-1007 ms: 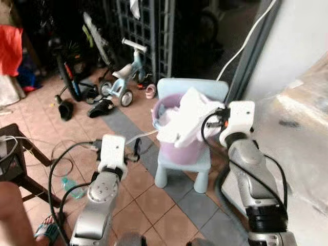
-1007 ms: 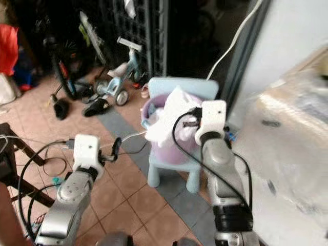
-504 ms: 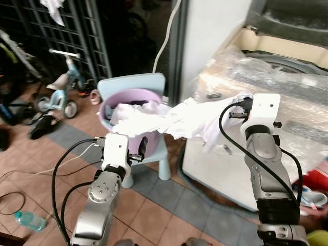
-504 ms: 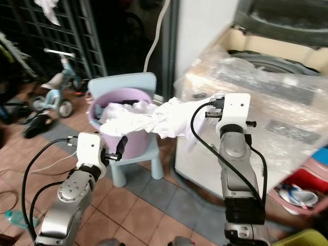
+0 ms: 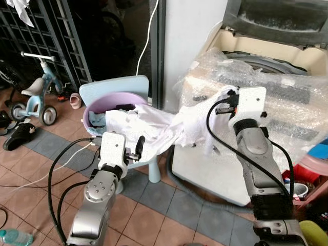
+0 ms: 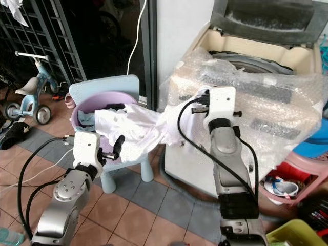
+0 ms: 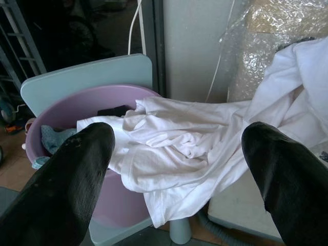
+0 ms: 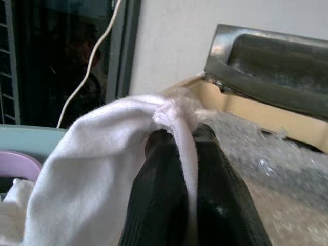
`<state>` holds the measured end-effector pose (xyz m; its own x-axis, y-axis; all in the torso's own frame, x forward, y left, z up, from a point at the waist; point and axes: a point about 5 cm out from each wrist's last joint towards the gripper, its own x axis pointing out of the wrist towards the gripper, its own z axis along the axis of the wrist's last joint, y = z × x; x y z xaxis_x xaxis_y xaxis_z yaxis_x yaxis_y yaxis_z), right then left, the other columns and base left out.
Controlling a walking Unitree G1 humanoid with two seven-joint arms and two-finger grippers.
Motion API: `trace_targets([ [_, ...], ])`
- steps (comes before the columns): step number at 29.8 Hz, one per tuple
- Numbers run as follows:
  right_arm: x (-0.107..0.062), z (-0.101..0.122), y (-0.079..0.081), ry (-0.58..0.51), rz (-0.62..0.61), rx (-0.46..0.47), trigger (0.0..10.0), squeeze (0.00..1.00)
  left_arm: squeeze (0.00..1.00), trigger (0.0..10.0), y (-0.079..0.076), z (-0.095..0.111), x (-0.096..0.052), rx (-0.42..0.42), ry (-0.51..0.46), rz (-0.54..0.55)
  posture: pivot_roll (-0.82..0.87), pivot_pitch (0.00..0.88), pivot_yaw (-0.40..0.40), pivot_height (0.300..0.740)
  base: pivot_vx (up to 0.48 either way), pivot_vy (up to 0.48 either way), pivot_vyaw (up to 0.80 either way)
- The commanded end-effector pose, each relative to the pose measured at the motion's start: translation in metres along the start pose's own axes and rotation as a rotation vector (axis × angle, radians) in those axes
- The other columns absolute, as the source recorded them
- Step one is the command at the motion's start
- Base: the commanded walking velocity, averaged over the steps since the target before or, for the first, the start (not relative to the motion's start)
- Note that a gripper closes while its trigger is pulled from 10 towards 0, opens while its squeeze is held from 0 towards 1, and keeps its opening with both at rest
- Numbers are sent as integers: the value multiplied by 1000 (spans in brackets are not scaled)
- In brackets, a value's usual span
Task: Clothes washing
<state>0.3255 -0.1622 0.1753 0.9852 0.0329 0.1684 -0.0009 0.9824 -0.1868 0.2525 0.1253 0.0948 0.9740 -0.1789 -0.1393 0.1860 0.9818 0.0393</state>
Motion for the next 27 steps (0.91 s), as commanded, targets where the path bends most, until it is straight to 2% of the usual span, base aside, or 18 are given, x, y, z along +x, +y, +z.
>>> trace_targets([
  [1, 7, 24, -1, -113, 30, -40, 10000, 0, 0, 10000, 2, 5, 1, -3, -21, 7, -20, 0, 15, 740, 349, 0, 0],
  [6, 22, 42, -10, -174, 39, -82, 10000, 0, 0, 10000, 2, 6, 2, -2, -27, 2, -18, 0, 14, 740, 454, 0, 0],
  [10, 39, 61, -24, -222, -4, -85, 10000, 0, 0, 10000, 2, 8, 4, -7, -35, 0, -15, 0, 6, 740, 480, 0, -759],
  [14, 48, 72, -33, -245, -41, -101, 10000, 0, 0, 10000, 0, 8, 5, -13, -33, -2, -16, 0, 6, 740, 409, 0, -800],
  [17, 60, 85, -50, -267, -99, -126, 10000, 0, 0, 10000, -2, 6, 4, -20, -20, -4, -16, 0, 5, 740, 0, 0, -800],
  [18, 60, 85, -50, -267, -99, -126, 10000, 0, 0, 10000, -2, 6, 4, -20, -20, -4, -16, 0, 5, 740, 0, 0, -800],
  [21, 71, 108, -72, -318, -157, -175, 10000, 0, 0, 10000, -2, 6, 4, -22, -24, -3, -14, 0, 1, 740, 0, 0, -800],
  [22, 71, 108, -72, -318, -157, -175, 10000, 0, 0, 10000, -2, 6, 4, -22, -24, -3, -14, 0, 1, 740, 0, 0, -800],
  [23, 74, 115, -78, -333, -173, -183, 10000, 0, 0, 10000, -2, 6, 4, -22, -23, -2, -14, 0, 1, 740, 0, 0, -800],
  [24, 80, 134, -87, -370, -192, -197, 10000, 0, 0, 10000, -2, 6, 5, -23, -21, -3, -21, 0, 6, 740, 0, 0, -800],
  [26, 85, 150, -91, -410, -198, -220, 10000, 0, 0, 10000, -3, 6, 6, -24, -19, -6, -24, 0, 6, 740, 0, 0, -800],
  [27, 88, 171, -93, -467, -209, -259, 10000, 0, 0, 10000, -5, 6, 7, -21, -21, -15, -23, 0, 4, 740, 0, 0, -800],
])
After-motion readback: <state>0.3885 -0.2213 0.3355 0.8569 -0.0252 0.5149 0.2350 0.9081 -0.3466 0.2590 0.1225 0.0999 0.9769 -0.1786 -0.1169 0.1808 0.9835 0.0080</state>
